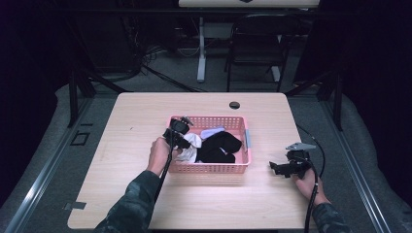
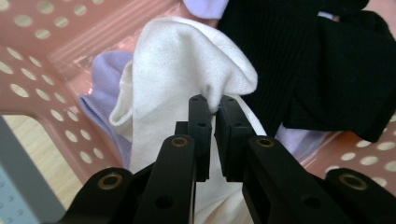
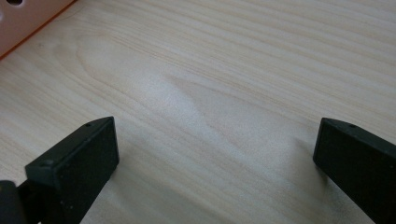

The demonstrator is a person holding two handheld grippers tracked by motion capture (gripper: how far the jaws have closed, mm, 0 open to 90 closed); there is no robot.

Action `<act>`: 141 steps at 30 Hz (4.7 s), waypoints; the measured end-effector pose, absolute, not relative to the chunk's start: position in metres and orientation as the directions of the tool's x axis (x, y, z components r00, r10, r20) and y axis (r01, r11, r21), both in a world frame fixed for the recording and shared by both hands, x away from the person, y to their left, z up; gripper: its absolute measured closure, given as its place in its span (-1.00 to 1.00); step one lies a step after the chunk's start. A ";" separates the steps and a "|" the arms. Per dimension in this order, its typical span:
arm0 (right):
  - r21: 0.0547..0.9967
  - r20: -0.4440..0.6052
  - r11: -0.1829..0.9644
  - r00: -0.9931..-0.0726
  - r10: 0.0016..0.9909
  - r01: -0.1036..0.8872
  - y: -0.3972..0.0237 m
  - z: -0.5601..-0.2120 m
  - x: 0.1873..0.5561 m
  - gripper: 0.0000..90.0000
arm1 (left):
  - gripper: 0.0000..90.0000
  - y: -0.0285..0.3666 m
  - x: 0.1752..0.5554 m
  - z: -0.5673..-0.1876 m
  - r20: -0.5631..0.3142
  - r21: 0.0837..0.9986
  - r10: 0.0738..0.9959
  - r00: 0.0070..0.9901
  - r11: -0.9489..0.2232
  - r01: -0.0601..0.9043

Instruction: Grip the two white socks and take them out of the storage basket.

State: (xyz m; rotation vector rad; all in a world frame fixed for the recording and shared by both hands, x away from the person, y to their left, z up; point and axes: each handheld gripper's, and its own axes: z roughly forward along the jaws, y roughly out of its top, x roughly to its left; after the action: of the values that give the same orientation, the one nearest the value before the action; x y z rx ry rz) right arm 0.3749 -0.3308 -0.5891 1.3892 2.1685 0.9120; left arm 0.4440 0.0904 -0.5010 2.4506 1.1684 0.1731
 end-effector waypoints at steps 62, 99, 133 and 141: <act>0.709 0.010 0.290 -0.420 0.907 0.643 -0.331 -0.589 0.375 -1.00 | 0.93 0.174 0.425 -0.356 -0.030 0.663 0.788 0.615 -0.445 0.602; 0.708 0.009 0.289 -0.418 0.909 0.644 -0.330 -0.589 0.375 -1.00 | 0.93 0.282 0.438 -0.462 -0.123 0.524 0.942 0.312 -0.206 0.827; 0.709 0.007 0.290 -0.418 0.909 0.643 -0.331 -0.589 0.375 -1.00 | -0.50 0.238 0.434 -0.452 -0.095 0.572 0.931 0.352 -0.238 0.785; 0.709 0.007 0.290 -0.418 0.909 0.643 -0.331 -0.589 0.375 -1.00 | -0.61 0.190 0.438 -0.439 -0.077 0.595 0.881 0.468 -0.336 0.730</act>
State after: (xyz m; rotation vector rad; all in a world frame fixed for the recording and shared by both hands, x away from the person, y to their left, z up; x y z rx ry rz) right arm 0.3749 -0.3305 -0.5890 1.3926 2.1656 0.9072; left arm 0.4375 0.1896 -0.4387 2.1538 1.3328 0.3489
